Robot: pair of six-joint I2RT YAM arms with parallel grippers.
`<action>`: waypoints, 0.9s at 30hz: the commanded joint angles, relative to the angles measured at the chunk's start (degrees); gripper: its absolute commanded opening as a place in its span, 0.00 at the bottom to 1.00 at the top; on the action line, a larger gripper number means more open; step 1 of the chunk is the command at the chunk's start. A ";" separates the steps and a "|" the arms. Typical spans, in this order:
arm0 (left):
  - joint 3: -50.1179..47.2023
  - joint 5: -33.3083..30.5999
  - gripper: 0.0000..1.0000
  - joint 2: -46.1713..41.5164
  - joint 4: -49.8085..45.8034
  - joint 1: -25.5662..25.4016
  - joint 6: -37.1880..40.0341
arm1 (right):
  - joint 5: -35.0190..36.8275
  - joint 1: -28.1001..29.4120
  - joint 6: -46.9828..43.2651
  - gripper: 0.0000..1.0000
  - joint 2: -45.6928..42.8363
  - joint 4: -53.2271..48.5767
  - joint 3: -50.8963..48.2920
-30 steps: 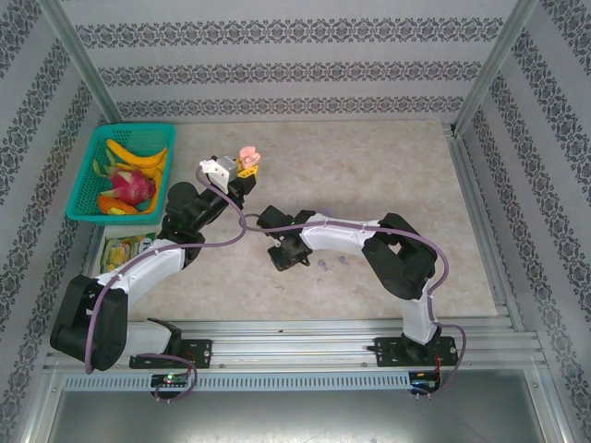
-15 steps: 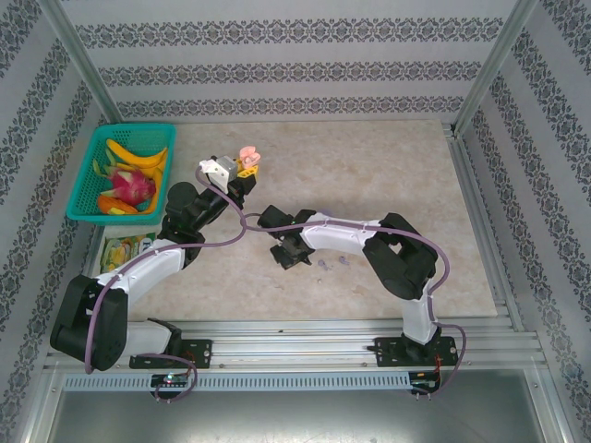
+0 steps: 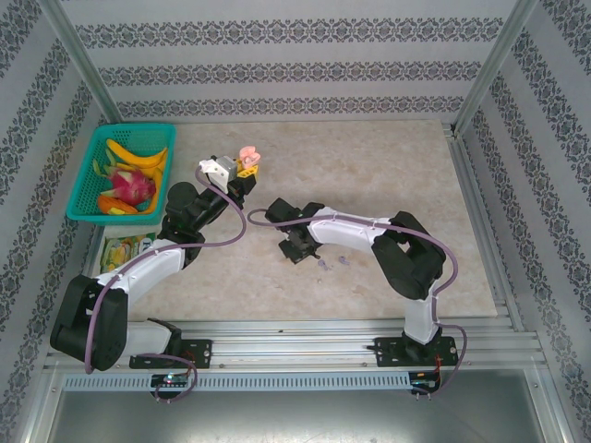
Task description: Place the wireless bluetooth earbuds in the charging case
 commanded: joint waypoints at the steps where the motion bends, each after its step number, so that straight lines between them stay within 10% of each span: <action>1: -0.04 0.39 0.00 -0.90 1.21 0.43 -1.07 | 0.80 -0.72 -0.65 0.21 0.54 -2.26 0.92; 16: 0.18 0.47 0.00 -0.94 1.42 0.50 -1.94 | -1.38 0.77 -5.60 0.39 5.16 -6.92 7.95; 27: 0.68 -0.43 0.00 -1.03 1.22 0.45 -1.64 | -6.06 -0.87 19.73 0.52 -4.75 -0.36 3.33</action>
